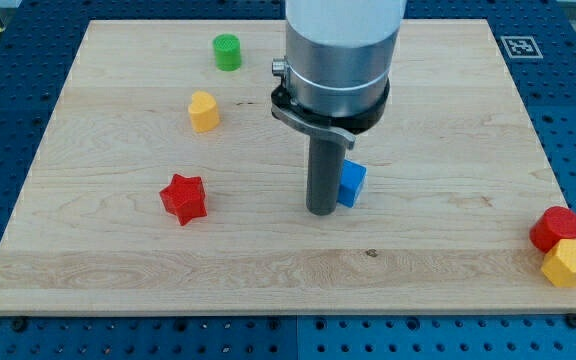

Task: Slide the blue cube to the top of the red circle

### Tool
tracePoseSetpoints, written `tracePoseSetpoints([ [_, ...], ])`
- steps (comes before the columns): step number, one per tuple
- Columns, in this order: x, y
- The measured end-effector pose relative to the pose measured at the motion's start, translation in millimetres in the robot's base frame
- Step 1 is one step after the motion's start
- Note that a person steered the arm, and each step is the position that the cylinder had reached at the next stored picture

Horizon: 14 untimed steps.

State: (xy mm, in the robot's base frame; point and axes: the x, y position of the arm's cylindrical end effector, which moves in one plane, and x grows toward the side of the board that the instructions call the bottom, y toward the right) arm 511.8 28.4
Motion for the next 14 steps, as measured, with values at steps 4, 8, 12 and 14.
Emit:
tracePoseSetpoints([
  [4,-29,-1],
  [8,-35,34],
  [12,-38,101],
  [14,-46,129],
])
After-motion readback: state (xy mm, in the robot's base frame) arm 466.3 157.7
